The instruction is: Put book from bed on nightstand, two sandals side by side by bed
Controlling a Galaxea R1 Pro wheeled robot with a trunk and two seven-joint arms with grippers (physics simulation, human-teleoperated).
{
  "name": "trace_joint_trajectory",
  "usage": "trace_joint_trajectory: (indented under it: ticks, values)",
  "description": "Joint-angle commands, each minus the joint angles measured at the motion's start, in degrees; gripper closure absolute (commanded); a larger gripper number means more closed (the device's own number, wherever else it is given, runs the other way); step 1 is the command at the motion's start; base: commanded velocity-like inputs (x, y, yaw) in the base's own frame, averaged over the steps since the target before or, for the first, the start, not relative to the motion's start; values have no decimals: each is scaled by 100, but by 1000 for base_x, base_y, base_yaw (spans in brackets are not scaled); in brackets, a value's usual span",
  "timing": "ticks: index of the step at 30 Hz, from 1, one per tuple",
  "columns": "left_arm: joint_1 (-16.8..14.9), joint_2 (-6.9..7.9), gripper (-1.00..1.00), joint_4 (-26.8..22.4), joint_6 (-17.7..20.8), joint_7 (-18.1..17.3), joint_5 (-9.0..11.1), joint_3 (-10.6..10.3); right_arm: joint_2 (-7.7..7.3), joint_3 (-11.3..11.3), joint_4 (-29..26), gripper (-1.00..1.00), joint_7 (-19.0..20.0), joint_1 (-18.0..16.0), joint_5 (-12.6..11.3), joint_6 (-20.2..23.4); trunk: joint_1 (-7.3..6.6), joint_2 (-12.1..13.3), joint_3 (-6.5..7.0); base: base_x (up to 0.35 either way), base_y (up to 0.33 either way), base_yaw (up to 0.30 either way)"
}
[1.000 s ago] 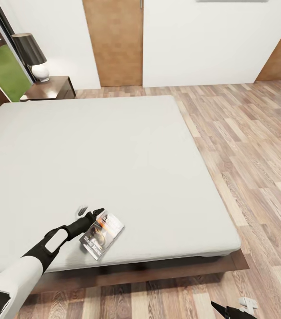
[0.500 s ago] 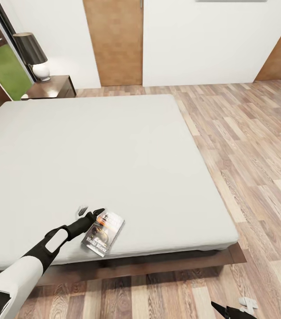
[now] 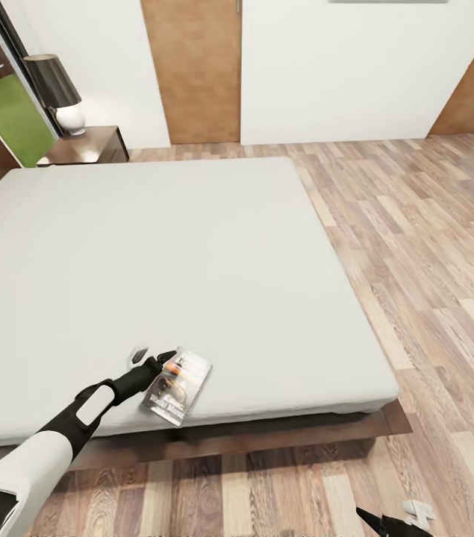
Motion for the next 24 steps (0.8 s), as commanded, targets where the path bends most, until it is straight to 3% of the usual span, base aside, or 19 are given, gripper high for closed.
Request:
trace_joint_trajectory:
  ticks: [1, 24]
  values:
    - [-1, 6, -100, 5, 27, 9, 16, -36, -4, 36, 8, -100, 13, -2, -56, -9, -1, -2, -4, -50, 0, 0]
    - [-1, 6, -100, 5, 27, 9, 16, -39, -4, 41, 8, -100, 15, -4, -61, -9, -1, -2, -4, -5, 0, 0]
